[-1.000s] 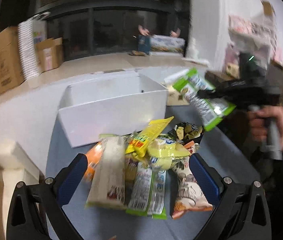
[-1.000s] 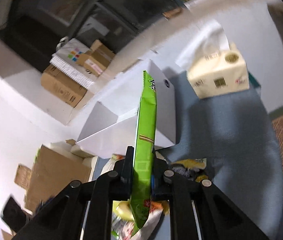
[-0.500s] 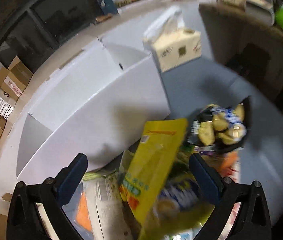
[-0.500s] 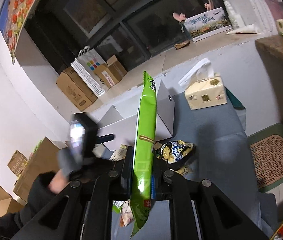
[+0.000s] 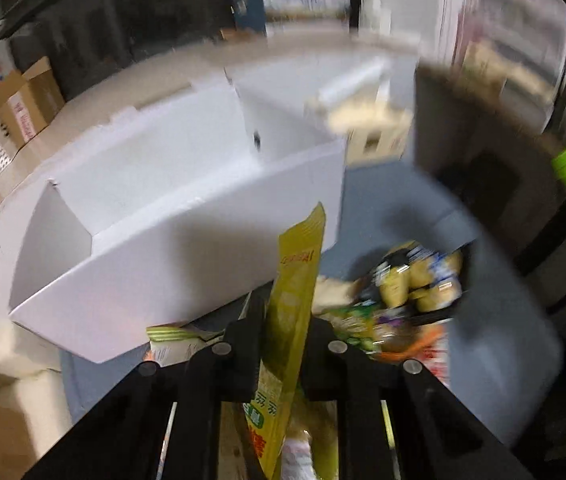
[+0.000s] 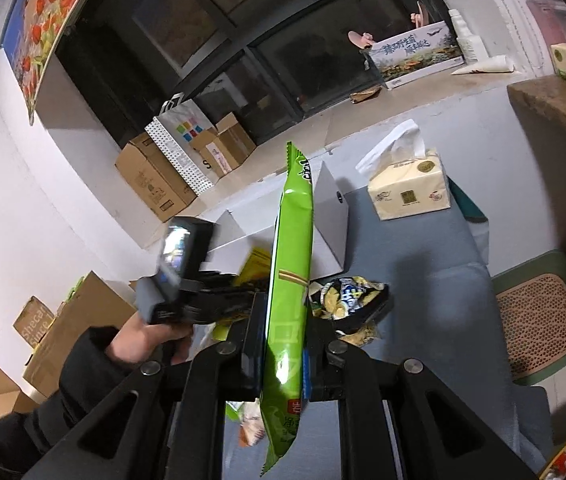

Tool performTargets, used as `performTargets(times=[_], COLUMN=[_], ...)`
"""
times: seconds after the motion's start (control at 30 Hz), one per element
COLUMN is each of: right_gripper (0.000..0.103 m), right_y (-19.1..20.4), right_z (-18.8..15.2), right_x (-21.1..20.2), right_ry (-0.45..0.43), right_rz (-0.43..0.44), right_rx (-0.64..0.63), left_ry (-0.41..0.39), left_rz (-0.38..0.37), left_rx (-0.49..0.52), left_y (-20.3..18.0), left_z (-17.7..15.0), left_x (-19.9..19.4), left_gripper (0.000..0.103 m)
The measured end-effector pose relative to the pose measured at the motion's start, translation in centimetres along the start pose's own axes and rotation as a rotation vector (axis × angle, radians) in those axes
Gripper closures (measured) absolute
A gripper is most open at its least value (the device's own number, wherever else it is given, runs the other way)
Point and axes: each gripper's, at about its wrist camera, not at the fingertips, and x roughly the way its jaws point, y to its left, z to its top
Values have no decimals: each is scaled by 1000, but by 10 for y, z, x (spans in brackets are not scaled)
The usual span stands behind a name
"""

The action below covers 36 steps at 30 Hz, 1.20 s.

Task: Organize snacks
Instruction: 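Drop the green bag into the white box while the left gripper drops a yellow bag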

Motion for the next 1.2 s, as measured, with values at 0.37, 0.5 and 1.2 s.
performTargets(times=[0.37, 0.5, 1.2], right_gripper=[89, 89, 0], right_y=[35, 58, 33], right_z=[17, 56, 177], right_x=[53, 94, 280], right_ry=[25, 26, 161], right_rz=[18, -4, -239], right_rx=[-93, -162, -110], left_ry=[-401, -446, -394], left_rz=[-42, -8, 87], left_rx=[-163, -211, -310], left_y=[55, 90, 193], left_z=[-18, 7, 66], left_x=[-114, -105, -25], left_gripper=[87, 87, 0])
